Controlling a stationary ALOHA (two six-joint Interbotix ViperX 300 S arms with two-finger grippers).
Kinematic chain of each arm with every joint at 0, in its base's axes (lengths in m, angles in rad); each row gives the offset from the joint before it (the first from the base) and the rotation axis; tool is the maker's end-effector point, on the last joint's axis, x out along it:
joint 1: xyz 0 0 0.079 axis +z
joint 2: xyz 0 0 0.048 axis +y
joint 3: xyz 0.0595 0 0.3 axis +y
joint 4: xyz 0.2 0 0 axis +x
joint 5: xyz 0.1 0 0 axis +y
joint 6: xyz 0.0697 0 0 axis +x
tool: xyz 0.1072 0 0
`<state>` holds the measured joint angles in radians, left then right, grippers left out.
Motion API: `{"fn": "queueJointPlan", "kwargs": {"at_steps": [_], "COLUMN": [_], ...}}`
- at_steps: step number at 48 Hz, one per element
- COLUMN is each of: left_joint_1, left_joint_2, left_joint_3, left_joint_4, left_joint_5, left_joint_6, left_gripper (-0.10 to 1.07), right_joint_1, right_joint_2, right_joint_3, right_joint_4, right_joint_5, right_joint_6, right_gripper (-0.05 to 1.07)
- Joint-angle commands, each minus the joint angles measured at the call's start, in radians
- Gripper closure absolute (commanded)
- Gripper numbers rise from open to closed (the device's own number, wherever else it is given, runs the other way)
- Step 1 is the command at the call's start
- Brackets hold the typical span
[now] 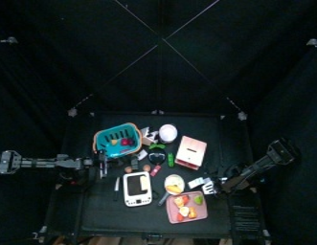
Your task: Hand over rice
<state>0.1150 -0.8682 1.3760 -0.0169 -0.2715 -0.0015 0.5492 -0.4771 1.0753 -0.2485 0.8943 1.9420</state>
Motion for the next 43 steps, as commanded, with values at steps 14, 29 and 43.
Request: {"fn": "queueJointPlan", "kwargs": {"at_steps": [14,29,43], "left_joint_1": [-0.015,-0.140,-0.160], "left_joint_2": [0.009,0.195,0.520], "left_joint_3": [-0.034,-0.130,-0.334], "left_joint_4": [-0.002,-0.005,-0.005], "left_joint_5": [-0.049,-0.209,-0.242], "left_joint_6": [-0.002,0.000,0.000], "left_gripper": [0.51,0.39,0.06], "right_joint_1": [0.000,-0.087,-0.245], "right_joint_2": [-0.043,-0.023,0.086], "right_joint_3": [-0.072,-0.094,-0.137], "right_joint_4": [-0.172,-0.572,-0.904], "right_joint_5": [-0.011,-0.209,-0.503], "right_joint_6": [-0.017,-0.021,-0.025], "right_gripper": [0.44,0.44,0.44]}}
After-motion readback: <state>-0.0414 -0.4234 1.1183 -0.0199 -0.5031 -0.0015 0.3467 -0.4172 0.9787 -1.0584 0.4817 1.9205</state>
